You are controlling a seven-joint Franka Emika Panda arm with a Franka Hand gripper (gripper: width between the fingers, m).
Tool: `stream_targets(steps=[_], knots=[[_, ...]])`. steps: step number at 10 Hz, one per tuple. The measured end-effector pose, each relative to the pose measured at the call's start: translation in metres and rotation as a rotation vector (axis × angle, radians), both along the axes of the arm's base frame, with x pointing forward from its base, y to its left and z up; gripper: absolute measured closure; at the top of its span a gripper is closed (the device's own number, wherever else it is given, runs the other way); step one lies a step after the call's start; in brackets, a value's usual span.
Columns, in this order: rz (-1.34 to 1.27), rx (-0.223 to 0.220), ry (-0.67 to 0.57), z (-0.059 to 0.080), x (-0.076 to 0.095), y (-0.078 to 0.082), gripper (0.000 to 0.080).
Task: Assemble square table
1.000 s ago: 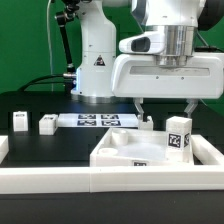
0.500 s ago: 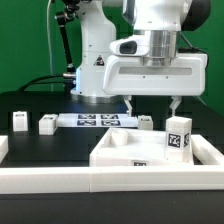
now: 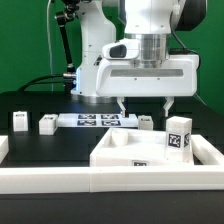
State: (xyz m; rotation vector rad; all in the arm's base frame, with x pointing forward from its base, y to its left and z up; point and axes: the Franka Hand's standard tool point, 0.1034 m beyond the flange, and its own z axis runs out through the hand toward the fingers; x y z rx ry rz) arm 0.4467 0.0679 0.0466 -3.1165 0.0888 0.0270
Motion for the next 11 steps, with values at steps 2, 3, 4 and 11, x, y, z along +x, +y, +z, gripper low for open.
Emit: stream_targets(steps=[2,3,4,11], knots=[[-0.026,0.005,0.004,0.001,0.001,0.002,0.015],[-0.026,0.005,0.005,0.0,0.0,0.001,0.015],[-0.026,0.004,0.006,0.0,0.0,0.001,0.015],[-0.036,0.045,0.279,-0.002,-0.009,0.01,0.015]])
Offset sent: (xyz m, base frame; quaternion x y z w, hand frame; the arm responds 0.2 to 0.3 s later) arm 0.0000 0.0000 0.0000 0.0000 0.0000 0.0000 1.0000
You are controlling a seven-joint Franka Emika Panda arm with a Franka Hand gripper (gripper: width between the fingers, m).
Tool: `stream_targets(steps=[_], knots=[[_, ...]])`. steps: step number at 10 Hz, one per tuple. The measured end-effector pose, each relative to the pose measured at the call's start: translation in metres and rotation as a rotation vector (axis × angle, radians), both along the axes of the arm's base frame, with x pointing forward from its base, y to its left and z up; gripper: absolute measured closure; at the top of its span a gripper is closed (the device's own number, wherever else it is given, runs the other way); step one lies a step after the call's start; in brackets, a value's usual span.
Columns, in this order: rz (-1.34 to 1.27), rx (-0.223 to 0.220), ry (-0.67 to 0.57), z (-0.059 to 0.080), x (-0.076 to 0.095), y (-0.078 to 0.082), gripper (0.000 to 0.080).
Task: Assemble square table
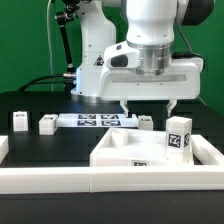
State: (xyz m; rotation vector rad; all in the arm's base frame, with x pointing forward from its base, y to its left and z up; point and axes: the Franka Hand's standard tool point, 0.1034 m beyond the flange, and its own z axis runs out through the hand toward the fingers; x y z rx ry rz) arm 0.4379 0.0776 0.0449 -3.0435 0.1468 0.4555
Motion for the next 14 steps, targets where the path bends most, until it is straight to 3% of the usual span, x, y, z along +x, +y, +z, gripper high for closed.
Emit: stream_targets(steps=[3,11,14], knots=[[0.0,0.021,0.162,-0.001,-0.004,0.003,0.015],[-0.034,0.036,0.599,-0.015,-0.014,-0.011,0.015],[-0.038,0.029,0.634,-0.021,-0.012,-0.008,0.015]])
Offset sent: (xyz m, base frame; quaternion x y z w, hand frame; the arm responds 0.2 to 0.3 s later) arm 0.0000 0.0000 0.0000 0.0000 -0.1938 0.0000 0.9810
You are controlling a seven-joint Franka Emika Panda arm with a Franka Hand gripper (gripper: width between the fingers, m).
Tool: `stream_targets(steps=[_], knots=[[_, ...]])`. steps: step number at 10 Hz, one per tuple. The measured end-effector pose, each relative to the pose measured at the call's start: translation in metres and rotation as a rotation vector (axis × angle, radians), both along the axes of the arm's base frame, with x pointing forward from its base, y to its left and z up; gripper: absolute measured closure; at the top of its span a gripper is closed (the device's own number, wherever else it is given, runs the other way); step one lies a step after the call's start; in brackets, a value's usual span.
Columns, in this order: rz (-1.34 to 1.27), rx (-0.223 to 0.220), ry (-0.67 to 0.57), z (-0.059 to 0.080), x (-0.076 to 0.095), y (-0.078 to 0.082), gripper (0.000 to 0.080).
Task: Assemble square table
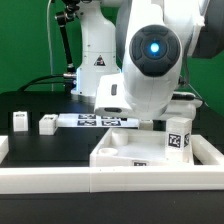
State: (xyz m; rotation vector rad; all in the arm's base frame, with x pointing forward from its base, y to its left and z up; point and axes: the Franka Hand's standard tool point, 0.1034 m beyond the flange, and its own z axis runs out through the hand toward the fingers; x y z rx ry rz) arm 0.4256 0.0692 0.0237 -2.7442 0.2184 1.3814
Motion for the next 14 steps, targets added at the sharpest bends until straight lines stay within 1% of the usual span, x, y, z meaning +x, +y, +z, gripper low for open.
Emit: stream_targets(steps=[2,4,5,6,8,12,14], knots=[[0.039,-0.006,-0.008,-0.002,-0.001,0.003,0.015],[0.035,-0.009,-0.017,-0.003,0.001,-0.001,0.015],[0.036,-0.005,-0.022,-0.004,0.002,0.0,0.015],[0.04,0.013,-0.036,-0.005,0.002,0.004,0.015],[0.042,0.021,-0.038,-0.007,0.001,0.009,0.015],[0.029,0.001,-0.055,-0.019,-0.011,0.002,0.015],[0.02,-0.014,-0.055,-0.022,-0.014,0.004,0.015]])
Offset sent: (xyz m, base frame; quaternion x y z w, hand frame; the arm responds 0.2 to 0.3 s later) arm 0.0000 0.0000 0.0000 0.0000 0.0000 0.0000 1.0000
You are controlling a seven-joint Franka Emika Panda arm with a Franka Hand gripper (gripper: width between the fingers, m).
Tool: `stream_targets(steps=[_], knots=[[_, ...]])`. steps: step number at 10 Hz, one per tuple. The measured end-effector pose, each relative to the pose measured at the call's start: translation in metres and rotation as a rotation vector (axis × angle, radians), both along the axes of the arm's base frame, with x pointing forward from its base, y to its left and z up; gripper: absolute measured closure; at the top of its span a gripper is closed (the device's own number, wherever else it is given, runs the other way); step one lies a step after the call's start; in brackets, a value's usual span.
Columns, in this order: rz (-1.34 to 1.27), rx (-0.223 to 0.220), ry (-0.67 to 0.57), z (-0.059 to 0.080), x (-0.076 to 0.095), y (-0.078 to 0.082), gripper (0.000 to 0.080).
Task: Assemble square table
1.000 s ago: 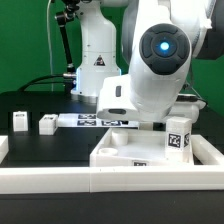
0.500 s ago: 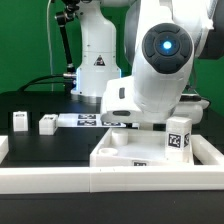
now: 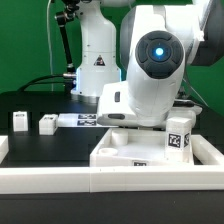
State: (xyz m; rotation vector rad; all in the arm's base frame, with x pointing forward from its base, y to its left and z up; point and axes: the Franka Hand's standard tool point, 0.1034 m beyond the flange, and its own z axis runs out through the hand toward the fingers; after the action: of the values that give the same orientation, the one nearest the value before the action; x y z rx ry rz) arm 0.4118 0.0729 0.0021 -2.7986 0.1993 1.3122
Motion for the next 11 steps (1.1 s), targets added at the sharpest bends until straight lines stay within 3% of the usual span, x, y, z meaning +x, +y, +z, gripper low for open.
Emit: stream_targets(steps=[1,3,4,5,9,11], knots=[[-0.002,-0.003,0.0,0.0,0.0,0.0,0.015],[-0.005,-0.004,-0.001,0.0,0.001,-0.001,0.0399],[-0.006,-0.005,-0.001,0.0,0.001,-0.001,0.0399],[-0.008,-0.006,-0.002,0.0,0.001,-0.001,0.0511],[-0.017,-0.006,-0.005,0.003,0.006,-0.006,0.051],[-0.012,0.013,-0.011,0.028,0.023,-0.018,0.051]])
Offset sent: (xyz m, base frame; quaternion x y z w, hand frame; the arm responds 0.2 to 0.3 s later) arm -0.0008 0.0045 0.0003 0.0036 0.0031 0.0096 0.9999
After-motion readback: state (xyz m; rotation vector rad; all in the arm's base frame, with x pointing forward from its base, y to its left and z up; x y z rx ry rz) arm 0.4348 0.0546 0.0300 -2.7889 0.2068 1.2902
